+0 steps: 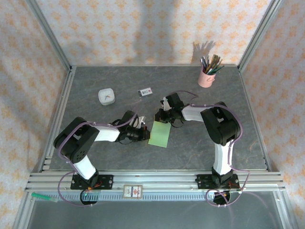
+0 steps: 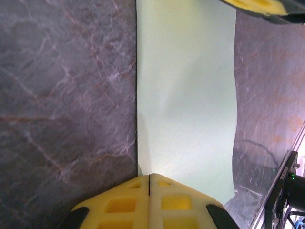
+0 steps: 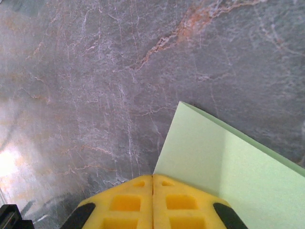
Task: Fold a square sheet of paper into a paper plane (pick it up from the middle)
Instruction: First fold the square sheet of paper in half at the center of the table.
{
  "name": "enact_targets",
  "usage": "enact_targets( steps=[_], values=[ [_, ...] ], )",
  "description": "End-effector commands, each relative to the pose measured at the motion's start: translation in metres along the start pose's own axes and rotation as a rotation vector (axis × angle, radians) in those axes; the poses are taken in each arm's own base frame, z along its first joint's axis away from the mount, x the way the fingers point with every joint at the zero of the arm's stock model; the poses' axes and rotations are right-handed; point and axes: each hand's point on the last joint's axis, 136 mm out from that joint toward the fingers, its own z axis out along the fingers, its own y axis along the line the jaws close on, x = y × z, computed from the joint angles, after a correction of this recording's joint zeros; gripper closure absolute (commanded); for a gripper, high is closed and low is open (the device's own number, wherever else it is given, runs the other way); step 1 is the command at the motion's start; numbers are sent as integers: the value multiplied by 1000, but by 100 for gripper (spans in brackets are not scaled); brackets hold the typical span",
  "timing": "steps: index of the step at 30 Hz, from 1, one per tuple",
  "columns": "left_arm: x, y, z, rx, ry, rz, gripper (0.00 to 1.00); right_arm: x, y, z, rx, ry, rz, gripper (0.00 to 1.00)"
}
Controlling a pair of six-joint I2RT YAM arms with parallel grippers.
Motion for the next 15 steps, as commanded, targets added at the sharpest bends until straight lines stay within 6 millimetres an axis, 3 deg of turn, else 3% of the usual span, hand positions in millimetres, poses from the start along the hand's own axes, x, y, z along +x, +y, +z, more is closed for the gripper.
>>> enact_targets(
  steps=[1, 15],
  values=[
    [57, 22, 0, -58, 164, -108, 95, 23, -57, 14, 201, 51, 60, 93],
    [77, 20, -12, -77, 176, -103, 96, 21, -56, 13, 209, 50, 53, 93]
  ],
)
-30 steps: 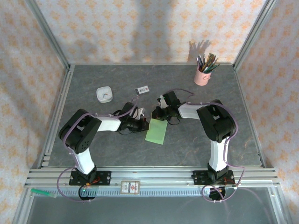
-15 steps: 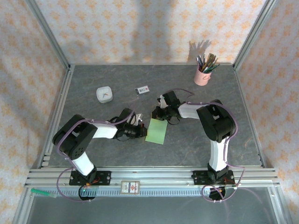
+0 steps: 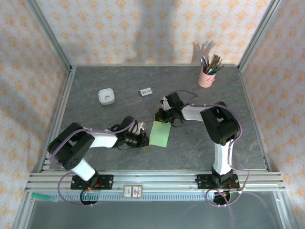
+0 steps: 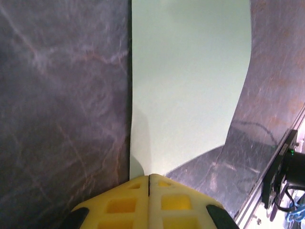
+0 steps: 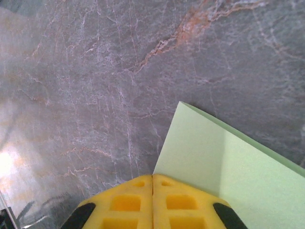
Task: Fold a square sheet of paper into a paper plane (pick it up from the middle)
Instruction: First fold the square sheet of paper in half at the center of the table, then fold the triangle a second time at the center of the table.
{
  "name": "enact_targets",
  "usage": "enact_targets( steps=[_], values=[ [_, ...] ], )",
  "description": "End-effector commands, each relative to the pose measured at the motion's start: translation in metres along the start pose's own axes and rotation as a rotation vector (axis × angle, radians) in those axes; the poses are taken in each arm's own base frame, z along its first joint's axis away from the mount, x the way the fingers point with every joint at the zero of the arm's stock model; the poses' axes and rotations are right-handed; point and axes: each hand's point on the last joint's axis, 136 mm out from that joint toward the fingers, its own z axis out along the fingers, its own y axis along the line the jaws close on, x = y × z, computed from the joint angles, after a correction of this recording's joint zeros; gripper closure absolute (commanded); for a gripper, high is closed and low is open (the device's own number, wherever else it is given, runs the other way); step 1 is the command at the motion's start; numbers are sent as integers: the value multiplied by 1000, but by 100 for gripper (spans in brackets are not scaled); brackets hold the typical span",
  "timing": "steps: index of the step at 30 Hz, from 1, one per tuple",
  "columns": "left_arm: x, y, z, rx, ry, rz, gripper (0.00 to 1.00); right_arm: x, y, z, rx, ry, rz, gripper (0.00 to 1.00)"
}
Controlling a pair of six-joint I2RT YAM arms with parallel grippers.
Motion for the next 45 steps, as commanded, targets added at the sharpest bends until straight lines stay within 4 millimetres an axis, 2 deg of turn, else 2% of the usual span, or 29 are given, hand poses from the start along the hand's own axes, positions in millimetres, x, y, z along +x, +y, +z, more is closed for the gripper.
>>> enact_targets(
  steps=[1, 5, 7, 10, 18, 22, 24, 27, 32, 36, 41, 45],
  values=[
    [39, 20, -4, -69, 119, -85, 95, 22, -56, 13, 202, 48, 48, 93],
    [20, -8, -15, 6, 56, -47, 90, 24, -50, 13, 173, 60, 7, 93],
    [3, -28, -24, 57, -6, -26, 86, 27, -39, 12, 134, 80, -32, 92],
    [-26, -46, -32, 96, -109, -28, 84, 28, -21, 10, 88, 88, -82, 91],
    [-76, -51, -9, 51, -183, -11, 87, 9, 21, -5, -25, 60, -130, 85],
    [-91, -46, -2, 52, -201, -18, 89, -7, 38, -24, -37, 8, -147, 81],
    [-96, -46, 2, 53, -203, -18, 89, -16, 39, -36, -16, -27, -140, 79],
    [-99, -43, 11, 46, -196, -17, 89, -24, 31, -53, 21, -75, -117, 77],
    [-94, -26, 21, 7, -181, -29, 89, -22, 17, -78, 77, -135, -78, 74],
    [-87, -9, 23, -48, -181, -46, 89, -9, 8, -92, 129, -163, -66, 71],
    [-78, 17, 13, -145, -233, -110, 89, 14, 6, -106, 141, -167, -55, 67],
    [-67, 22, -1, -142, -285, -163, 89, 35, 11, -107, 131, -148, -65, 66]
  ],
)
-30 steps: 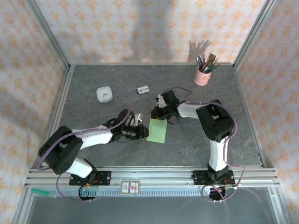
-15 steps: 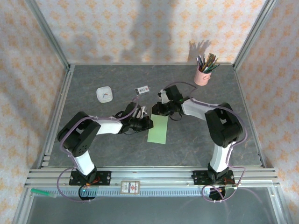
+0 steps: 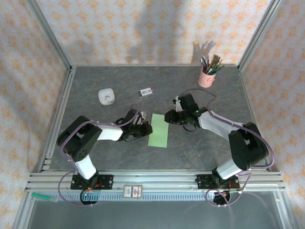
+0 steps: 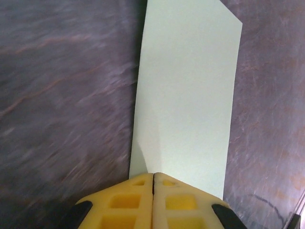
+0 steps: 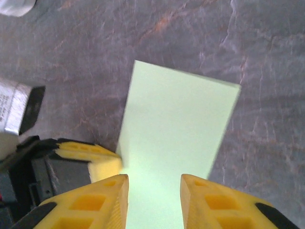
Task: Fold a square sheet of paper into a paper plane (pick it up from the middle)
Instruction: Fold the triangle a second time at the center of the table.
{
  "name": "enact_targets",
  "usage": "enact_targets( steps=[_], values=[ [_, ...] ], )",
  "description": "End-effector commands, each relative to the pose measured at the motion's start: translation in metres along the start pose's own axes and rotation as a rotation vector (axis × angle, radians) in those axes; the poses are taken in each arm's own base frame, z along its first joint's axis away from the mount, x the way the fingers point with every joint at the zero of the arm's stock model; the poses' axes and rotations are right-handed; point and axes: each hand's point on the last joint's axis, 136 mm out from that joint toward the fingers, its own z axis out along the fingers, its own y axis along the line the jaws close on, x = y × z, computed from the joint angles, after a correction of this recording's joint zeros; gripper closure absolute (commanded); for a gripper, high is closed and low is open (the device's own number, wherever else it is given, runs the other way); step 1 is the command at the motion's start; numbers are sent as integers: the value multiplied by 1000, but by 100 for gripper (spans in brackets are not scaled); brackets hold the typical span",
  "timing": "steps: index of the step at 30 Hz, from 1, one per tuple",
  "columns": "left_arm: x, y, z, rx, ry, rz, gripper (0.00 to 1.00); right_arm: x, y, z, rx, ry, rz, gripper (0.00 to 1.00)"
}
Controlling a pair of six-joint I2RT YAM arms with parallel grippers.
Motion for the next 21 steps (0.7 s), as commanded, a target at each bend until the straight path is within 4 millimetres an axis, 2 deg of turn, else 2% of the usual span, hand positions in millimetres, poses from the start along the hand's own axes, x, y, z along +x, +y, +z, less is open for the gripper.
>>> enact_targets(
  steps=[1, 3, 7, 10, 16, 20, 21],
  values=[
    [4, 15, -13, -42, -61, -64, 89, 11, 2, -8, 15, -6, 2, 66],
    [-1, 1, -22, 7, -83, -67, 87, 14, 2, -9, 12, -7, -2, 65],
    [-15, -27, -38, 81, -133, -50, 78, 15, 5, -13, 17, -28, -24, 65],
    [-25, -40, -43, 97, -149, -11, 73, 14, 7, -22, 39, -69, -51, 63],
    [-43, -56, -43, 93, -160, 78, 70, 17, -1, -34, 91, -113, -12, 58],
    [-38, -63, -30, 133, -108, 85, 69, 25, -13, -38, 141, -107, 63, 51],
    [-37, -63, -27, 138, -99, 87, 69, 27, -16, -39, 153, -110, 79, 46]
  ],
)
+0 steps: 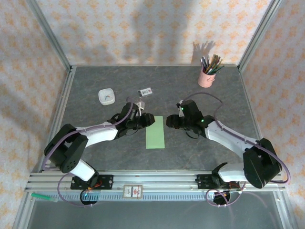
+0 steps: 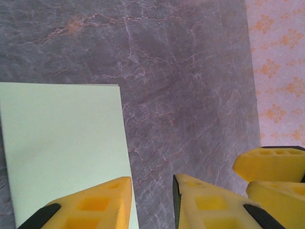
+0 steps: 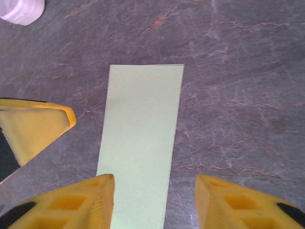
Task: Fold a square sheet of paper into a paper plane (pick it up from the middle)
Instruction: Fold the triangle a second time at the center of the table.
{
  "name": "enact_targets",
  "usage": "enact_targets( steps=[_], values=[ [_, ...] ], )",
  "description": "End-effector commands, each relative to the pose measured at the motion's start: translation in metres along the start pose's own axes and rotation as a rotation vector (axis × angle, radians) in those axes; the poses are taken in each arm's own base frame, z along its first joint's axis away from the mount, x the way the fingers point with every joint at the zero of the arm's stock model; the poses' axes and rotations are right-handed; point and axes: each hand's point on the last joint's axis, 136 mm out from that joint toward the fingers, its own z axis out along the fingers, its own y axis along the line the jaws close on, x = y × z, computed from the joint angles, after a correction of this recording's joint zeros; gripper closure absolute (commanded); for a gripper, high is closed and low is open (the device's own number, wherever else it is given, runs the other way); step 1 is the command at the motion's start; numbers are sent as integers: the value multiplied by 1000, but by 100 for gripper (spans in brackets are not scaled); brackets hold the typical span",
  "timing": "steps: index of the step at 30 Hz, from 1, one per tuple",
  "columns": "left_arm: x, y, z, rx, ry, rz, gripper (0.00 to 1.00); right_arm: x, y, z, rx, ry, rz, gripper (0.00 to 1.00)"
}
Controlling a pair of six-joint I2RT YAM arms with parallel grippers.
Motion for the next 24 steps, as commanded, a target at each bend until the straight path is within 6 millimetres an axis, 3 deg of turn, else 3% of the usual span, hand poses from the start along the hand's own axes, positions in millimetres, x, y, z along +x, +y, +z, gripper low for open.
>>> enact_targets(
  steps=[1, 6, 15, 24],
  values=[
    [7, 3, 11, 11, 54, 27, 69, 12, -20, -5, 90, 0, 78, 42],
    [16, 12, 20, -15, 96, 39, 70, 17, -17, -7, 76, -8, 112, 33],
    [30, 37, 37, -74, 150, 37, 71, 26, -5, 1, 42, 13, 151, 33],
    [40, 54, 35, -127, 164, 38, 73, 62, 18, 12, -74, 91, 209, 35]
  ],
)
